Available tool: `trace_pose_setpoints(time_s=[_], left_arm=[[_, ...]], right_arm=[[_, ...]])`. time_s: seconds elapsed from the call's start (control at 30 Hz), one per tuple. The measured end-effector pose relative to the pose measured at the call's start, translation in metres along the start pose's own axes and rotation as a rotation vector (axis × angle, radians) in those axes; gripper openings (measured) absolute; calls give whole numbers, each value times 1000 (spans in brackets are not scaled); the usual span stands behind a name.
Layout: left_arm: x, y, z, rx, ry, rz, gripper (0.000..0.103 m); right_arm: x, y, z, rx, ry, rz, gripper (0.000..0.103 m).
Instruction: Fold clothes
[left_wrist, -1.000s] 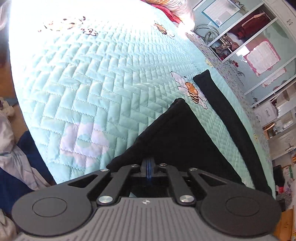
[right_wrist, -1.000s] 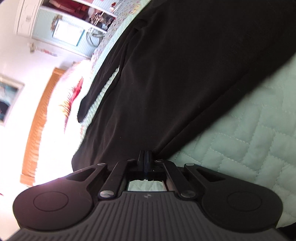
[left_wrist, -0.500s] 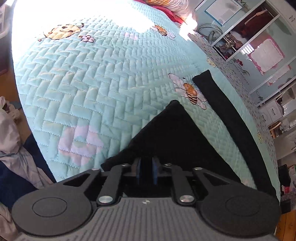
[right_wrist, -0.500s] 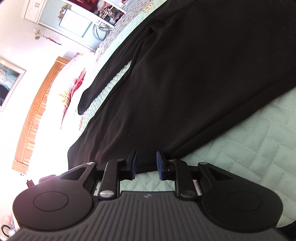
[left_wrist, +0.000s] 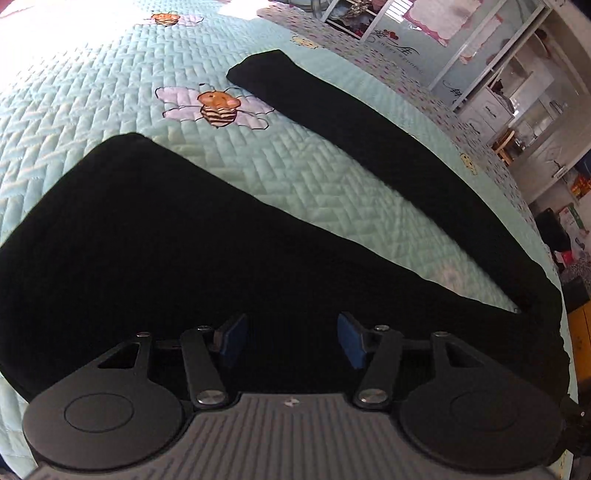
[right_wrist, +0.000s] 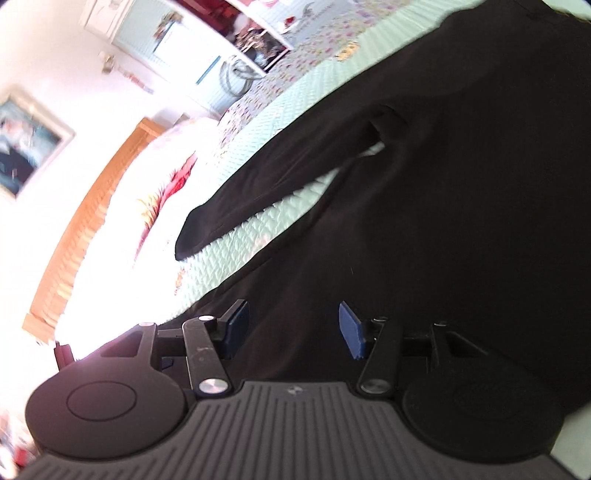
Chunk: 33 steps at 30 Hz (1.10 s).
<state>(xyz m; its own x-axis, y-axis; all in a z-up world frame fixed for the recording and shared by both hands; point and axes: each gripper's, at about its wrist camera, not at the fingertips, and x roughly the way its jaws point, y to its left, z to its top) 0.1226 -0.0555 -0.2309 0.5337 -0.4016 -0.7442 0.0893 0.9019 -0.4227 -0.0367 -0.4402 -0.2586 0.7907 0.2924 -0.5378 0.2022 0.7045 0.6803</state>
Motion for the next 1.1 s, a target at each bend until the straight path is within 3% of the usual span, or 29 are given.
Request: trace_pose_setpoints(time_s=[0.07, 0.17, 0.3, 0.37, 0.43, 0.6, 0.73, 0.93, 1.07, 1.1], left_arm=[[0, 4, -2, -14, -15, -17, 60], [-5, 8, -1, -23, -12, -39, 60], [-11, -1, 11, -42, -6, -70, 60], [-10, -22, 25, -3, -35, -150, 60], [-3, -50, 41, 68, -62, -215, 60], [54, -125, 88, 173, -36, -320, 62], [103, -177, 114, 271, -29, -350, 62], [163, -207, 138, 306, -33, -351, 64], [189, -213, 137, 365, 41, -409, 64], [197, -212, 134, 376, 94, -411, 64]], right_arm=[[14, -7, 2, -23, 31, -26, 61], [26, -34, 1, 74, 59, -12, 59], [22, -44, 24, 168, 17, 137, 60], [24, -48, 47, 175, -23, 197, 60], [27, -52, 75, 146, -65, 197, 60], [47, -71, 150, 167, -135, 226, 60], [78, -63, 191, 115, -88, 247, 60], [130, -55, 216, 82, -9, 264, 60], [149, -54, 212, 81, 67, 278, 60], [152, -53, 209, 77, 93, 272, 60]])
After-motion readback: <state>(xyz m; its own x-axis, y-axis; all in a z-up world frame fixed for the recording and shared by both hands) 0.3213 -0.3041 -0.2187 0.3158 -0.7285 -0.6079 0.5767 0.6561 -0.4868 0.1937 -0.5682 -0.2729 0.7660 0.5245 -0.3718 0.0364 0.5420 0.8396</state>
